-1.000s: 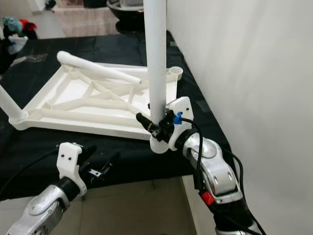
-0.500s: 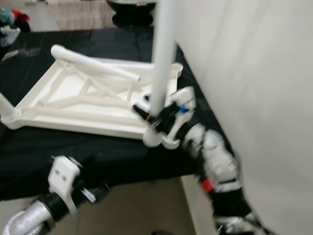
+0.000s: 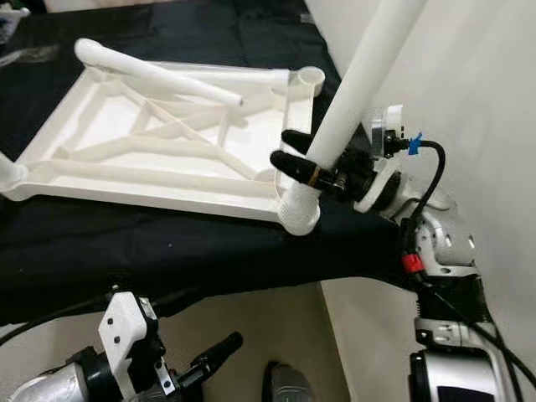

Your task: Building children table

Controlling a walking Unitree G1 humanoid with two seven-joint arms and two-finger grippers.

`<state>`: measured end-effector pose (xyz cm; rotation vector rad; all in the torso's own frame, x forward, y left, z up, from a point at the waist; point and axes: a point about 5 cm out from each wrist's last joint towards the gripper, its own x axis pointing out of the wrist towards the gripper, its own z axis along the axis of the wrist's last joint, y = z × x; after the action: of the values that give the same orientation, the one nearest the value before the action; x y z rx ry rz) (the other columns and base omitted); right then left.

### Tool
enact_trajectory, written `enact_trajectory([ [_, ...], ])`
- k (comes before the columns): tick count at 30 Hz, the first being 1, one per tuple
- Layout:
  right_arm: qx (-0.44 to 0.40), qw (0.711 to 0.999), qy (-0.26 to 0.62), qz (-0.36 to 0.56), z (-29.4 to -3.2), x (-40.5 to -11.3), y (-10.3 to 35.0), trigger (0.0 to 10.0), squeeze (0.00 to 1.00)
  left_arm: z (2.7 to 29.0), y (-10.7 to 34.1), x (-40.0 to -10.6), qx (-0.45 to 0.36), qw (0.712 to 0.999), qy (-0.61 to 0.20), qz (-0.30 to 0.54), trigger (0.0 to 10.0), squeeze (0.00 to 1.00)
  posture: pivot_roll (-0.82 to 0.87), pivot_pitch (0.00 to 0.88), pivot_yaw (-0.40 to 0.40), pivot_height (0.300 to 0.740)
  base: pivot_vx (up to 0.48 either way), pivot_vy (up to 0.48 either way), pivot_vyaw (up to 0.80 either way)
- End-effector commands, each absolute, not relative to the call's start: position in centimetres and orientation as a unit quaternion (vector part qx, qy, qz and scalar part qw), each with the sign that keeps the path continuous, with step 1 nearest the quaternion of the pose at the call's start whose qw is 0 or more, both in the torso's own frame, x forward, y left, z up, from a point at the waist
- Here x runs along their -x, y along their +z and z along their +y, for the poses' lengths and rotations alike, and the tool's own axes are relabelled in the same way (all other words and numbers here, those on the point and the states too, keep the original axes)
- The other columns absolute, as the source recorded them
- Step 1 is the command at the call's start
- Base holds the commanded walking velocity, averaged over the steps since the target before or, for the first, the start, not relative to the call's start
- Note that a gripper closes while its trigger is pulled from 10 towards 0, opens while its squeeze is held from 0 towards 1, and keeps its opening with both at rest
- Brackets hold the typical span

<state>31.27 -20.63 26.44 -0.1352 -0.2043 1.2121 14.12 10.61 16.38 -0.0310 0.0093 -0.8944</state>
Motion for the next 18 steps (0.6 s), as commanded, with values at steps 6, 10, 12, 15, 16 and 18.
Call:
enact_trajectory([
  [6, 0.168, 0.786, 0.585, -0.112, -21.5, -32.0, 29.6, 10.0, 0.0, 10.9, 17.0, -12.9, 0.032, 0.894, -0.447, 0.011, 10.0, 0.0, -0.01, 0.349, 0.008, 0.74, 0.0, 0.0, 0.0],
  [10, 0.187, 0.791, 0.568, -0.129, -21.7, -32.3, 30.4, 10.0, 0.0, 10.9, 17.1, -12.7, 0.035, 0.893, -0.449, 0.013, 10.0, 0.0, -0.01, 0.349, 0.007, 0.74, 0.0, 0.0, 0.0],
  [12, 0.197, 0.785, 0.572, -0.134, -21.4, -32.0, 30.5, 10.0, 0.0, 10.9, 17.1, -12.7, 0.037, 0.892, -0.449, 0.015, 10.0, 0.0, -0.01, 0.349, 0.007, 0.74, 0.0, 0.0, 0.0],
  [15, 0.19, 0.766, 0.603, -0.119, -20.9, -31.2, 29.4, 10.0, 0.0, 11.0, 17.1, -12.6, 0.039, 0.892, -0.449, 0.016, 10.0, 0.0, -0.01, 0.339, 0.009, 0.74, 0.0, 0.0, 0.0],
  [16, 0.186, 0.761, 0.611, -0.114, -20.8, -31.0, 29.1, 10.0, 0.0, 11.0, 17.1, -12.6, 0.04, 0.892, -0.449, 0.017, 10.0, 0.0, -0.01, 0.339, 0.009, 0.74, 0.0, 0.0, 0.0],
  [18, 0.179, 0.754, 0.624, -0.102, -20.9, -30.5, 28.4, 10.0, 0.0, 11.0, 17.1, -12.6, 0.041, 0.893, -0.449, 0.017, 10.0, 0.0, -0.01, 0.337, 0.01, 0.74, 0.0, 0.0, 0.0],
])
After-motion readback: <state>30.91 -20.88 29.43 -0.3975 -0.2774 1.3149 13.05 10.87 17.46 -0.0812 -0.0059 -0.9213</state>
